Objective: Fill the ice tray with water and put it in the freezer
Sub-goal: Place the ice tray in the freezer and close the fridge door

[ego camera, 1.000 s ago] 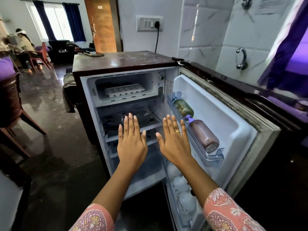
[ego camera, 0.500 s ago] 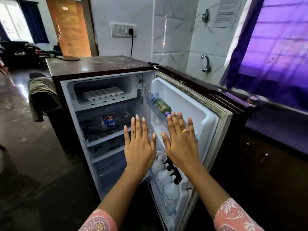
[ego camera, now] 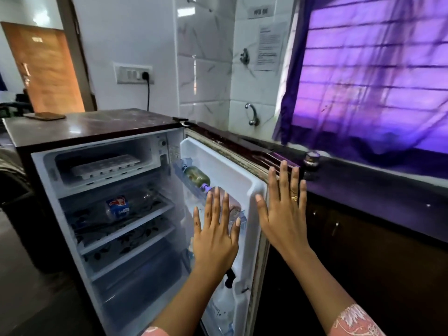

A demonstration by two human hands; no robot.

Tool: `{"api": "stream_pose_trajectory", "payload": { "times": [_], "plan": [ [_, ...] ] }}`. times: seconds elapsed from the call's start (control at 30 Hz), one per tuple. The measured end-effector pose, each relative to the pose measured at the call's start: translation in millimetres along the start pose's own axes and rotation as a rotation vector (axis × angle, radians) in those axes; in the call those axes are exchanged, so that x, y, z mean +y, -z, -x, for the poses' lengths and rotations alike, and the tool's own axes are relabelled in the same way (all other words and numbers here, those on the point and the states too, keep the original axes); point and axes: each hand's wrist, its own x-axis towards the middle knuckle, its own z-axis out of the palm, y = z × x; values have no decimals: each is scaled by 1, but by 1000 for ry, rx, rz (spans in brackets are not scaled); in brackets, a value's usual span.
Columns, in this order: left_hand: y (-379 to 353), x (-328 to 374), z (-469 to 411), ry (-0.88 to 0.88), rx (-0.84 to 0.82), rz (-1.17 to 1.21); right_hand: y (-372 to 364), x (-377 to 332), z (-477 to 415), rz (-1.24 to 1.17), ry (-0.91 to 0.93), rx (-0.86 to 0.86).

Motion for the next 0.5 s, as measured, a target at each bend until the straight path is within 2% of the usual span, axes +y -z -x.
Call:
{"api": "stream_pose_trajectory", "payload": {
  "times": [0.3,0.5],
  "plan": [
    [-38,11,5,-63,-123,41,3,25,-8,-247,-80,11],
    [-41,4,10,-131,-187,1,0,25,-9,-279,-102,35]
  ]
}}
